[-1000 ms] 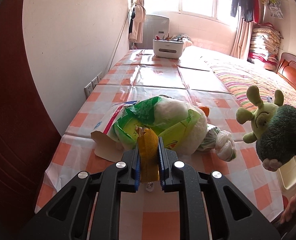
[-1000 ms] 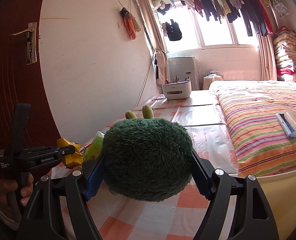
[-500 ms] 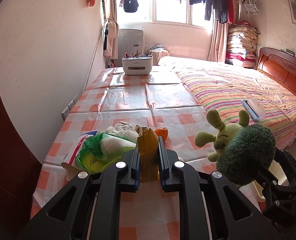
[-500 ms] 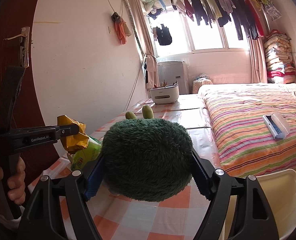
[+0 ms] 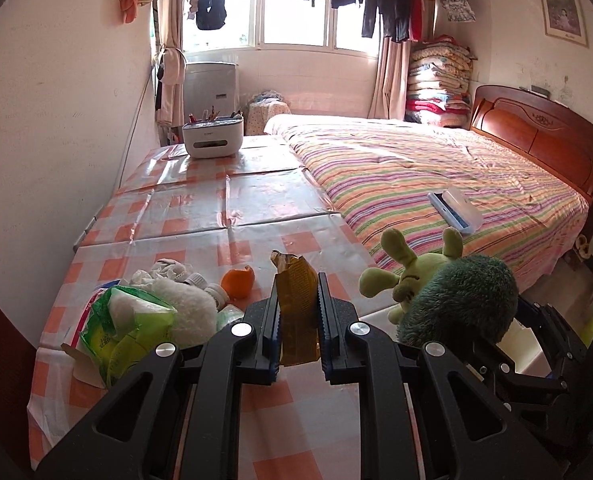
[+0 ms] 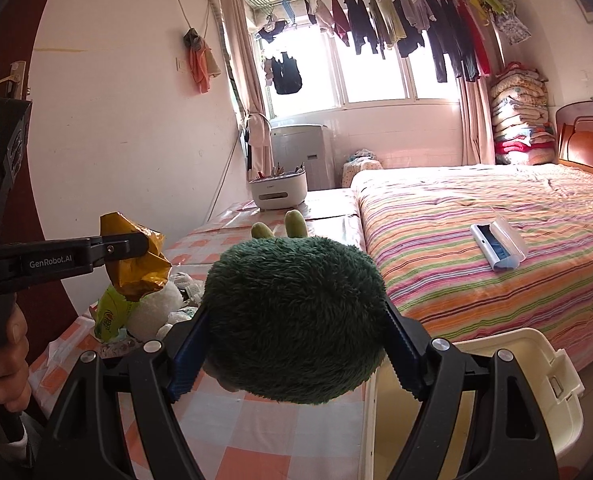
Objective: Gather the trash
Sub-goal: 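Carry the plush toy and yellow wrapper with both tools over the beige bin, then open the right tool to drop the plush while the left tool drops the wrapper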
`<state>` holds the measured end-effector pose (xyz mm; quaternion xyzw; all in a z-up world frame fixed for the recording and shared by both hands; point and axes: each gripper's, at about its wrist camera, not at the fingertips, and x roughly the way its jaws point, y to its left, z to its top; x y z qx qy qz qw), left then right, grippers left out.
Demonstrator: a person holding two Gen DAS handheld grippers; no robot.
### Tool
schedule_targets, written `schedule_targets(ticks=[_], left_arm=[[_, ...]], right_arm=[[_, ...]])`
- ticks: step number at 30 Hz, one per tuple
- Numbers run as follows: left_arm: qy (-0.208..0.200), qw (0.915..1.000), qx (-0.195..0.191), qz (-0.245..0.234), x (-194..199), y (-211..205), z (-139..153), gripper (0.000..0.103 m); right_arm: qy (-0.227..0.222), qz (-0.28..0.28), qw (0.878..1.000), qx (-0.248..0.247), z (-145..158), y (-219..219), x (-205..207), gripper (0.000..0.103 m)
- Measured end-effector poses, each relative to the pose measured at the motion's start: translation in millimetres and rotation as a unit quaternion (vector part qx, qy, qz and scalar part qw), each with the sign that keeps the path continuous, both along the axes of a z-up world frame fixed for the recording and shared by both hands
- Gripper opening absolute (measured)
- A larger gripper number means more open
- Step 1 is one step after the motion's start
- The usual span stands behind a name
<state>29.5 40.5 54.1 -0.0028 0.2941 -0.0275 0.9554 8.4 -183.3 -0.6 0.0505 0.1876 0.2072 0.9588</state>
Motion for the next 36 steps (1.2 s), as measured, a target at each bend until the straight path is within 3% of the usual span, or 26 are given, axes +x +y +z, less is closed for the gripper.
schedule_targets(ticks=[26,36], left_arm=[[0.032,0.9957,-0.006,-0.087,20.1,-81.8,-22.0,0.017],[0.06,0.9892,-0.025,-0.131,30.0,-104.7,-39.5,0.017]], right_arm=[[0.038,-0.13,0.99,0.027,-12.3,-83.8,4.7,0.082],[0.008,-0.171,0.981,0.089,-2.2,-121.9,-6.7,0.082]])
